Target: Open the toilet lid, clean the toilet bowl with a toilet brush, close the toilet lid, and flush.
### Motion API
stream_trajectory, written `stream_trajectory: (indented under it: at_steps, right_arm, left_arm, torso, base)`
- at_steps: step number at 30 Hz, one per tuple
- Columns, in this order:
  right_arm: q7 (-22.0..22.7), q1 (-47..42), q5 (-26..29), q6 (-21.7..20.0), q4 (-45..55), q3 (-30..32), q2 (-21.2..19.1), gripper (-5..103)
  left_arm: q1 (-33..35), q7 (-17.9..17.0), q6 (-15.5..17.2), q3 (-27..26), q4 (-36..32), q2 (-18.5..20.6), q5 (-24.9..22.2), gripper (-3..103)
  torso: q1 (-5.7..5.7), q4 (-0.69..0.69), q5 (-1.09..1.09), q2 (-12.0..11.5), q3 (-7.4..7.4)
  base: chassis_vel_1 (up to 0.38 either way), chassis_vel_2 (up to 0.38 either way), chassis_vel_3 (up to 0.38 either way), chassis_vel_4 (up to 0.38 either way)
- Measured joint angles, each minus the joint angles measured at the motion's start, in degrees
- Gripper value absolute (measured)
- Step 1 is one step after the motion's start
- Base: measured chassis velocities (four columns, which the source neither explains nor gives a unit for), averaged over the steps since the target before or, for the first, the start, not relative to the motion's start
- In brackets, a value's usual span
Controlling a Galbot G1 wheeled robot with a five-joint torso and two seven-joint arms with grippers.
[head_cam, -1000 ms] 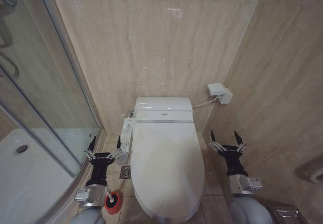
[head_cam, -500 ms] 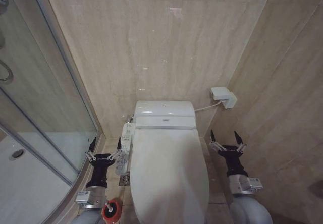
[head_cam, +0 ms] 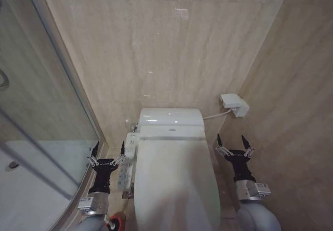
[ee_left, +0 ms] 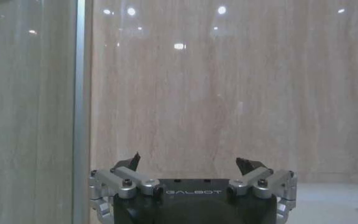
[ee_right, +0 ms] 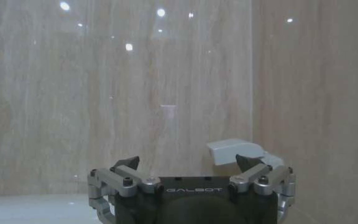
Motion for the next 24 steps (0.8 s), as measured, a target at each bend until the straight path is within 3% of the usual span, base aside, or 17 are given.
stream_trajectory:
  at_steps: [24]
  right_arm:
    - [0.0,0.0,0.0,0.0,0.0,0.0,0.0,100]
  left_arm:
    - [-2.3,0.9,-0.2,1.0,2.4,-0.9,0.8,100]
  torso:
    - [-0.02,-0.01,0.00,0.0,-0.01]
  base:
    - [-0.035,0.037,0.038,-0.033]
